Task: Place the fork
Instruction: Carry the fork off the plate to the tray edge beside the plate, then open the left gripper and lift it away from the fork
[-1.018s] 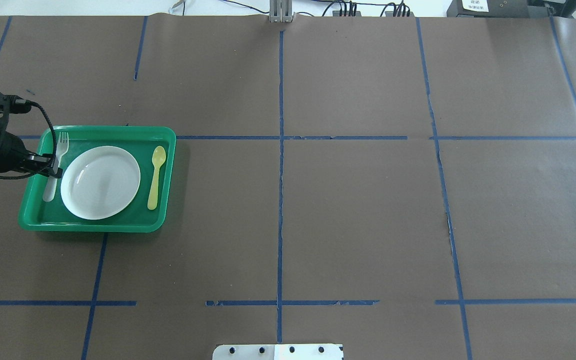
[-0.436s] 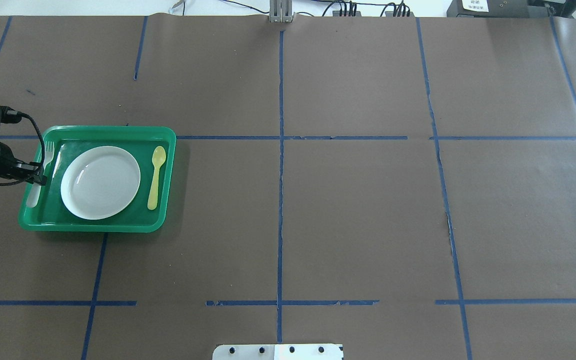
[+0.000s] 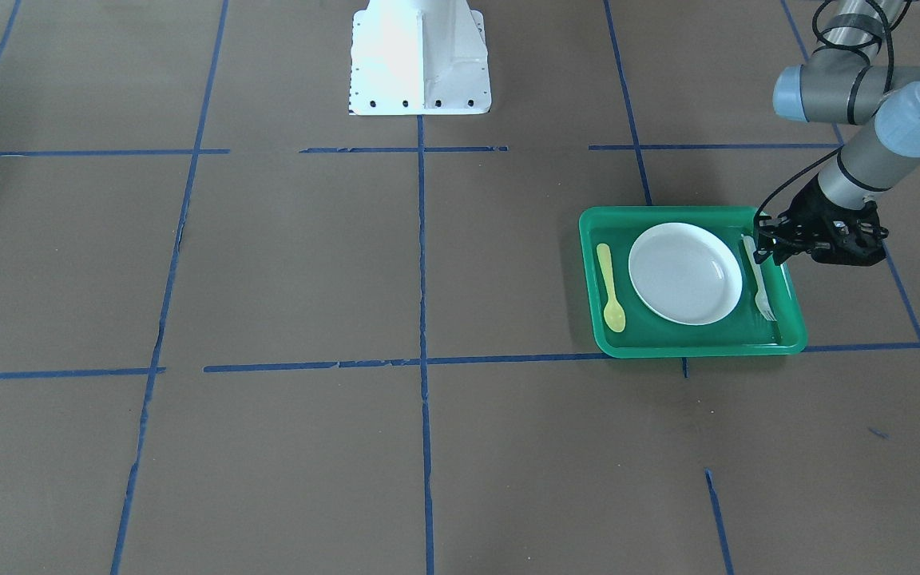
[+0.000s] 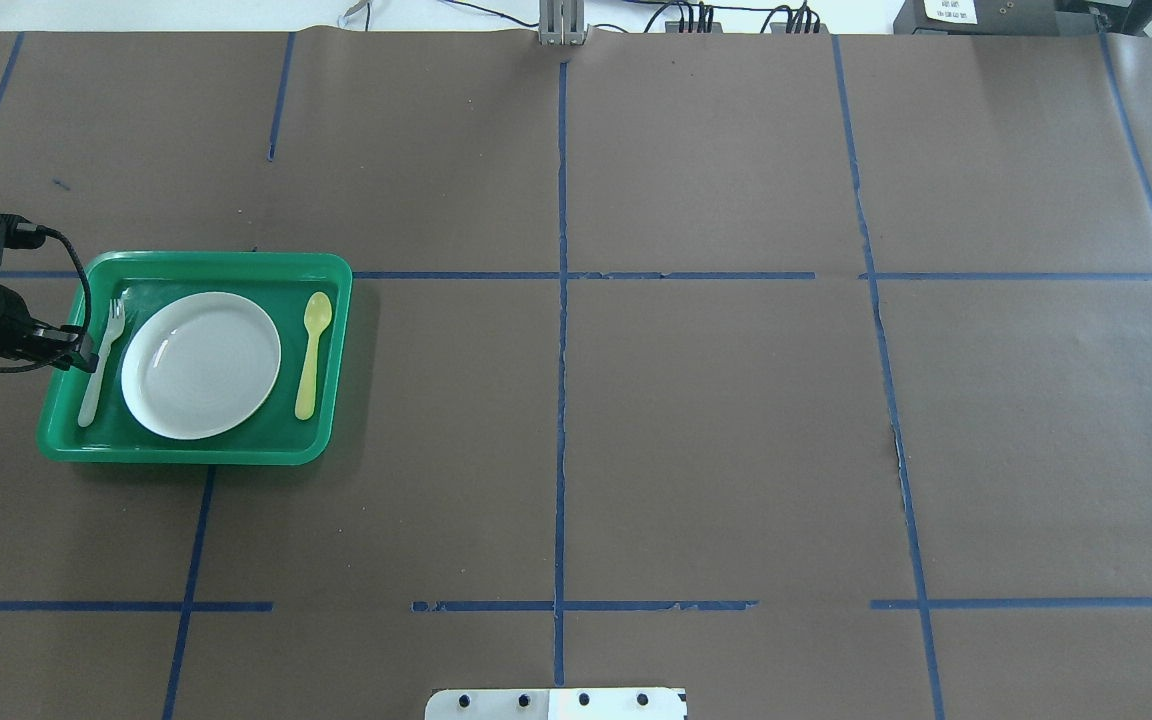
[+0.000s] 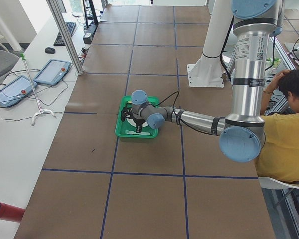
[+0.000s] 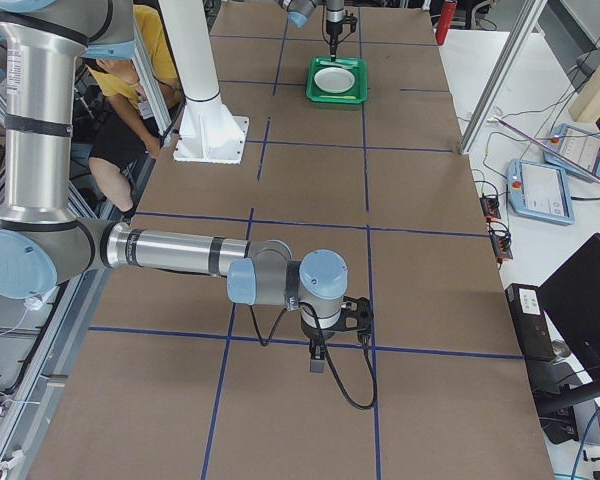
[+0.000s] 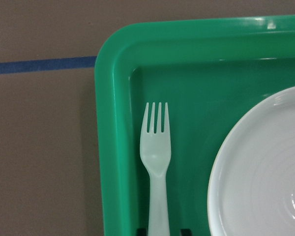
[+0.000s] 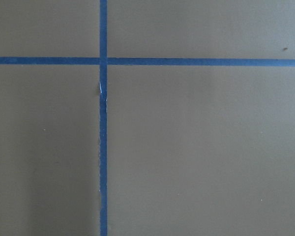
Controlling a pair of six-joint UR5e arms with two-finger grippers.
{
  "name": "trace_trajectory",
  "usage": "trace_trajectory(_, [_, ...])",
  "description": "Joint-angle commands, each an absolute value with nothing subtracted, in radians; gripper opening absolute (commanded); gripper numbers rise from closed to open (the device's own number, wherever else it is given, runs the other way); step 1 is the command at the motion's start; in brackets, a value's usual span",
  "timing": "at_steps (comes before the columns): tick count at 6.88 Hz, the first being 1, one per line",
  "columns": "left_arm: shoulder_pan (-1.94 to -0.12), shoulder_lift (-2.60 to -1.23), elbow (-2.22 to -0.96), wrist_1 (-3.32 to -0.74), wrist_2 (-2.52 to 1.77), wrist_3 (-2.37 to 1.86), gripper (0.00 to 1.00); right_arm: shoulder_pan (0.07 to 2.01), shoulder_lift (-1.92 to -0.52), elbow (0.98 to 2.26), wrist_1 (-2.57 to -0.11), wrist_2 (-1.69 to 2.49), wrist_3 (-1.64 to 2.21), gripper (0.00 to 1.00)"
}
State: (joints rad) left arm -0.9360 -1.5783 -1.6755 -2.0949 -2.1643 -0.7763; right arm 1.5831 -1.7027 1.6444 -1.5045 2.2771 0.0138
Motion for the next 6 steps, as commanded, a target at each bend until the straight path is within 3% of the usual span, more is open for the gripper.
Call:
trace_trajectory(1, [-0.946, -1.575, -1.69, -2.095, -2.166, -0.776, 1.0, 1.583, -1.703, 1.644, -1.505, 2.278, 0.014, 1.0])
trace_trajectory(4, [-1.153, -1.525, -1.697, -2.051, -2.244, -0.543, 1.0, 1.583, -1.703, 1.644, -1.505, 2.278, 0.014, 1.0])
trace_trajectory(6, [-1.398, -1.511, -1.697, -1.813, -2.24, -0.113, 1.0, 1.583, -1.703, 1.644, -1.505, 2.276, 0.014, 1.0])
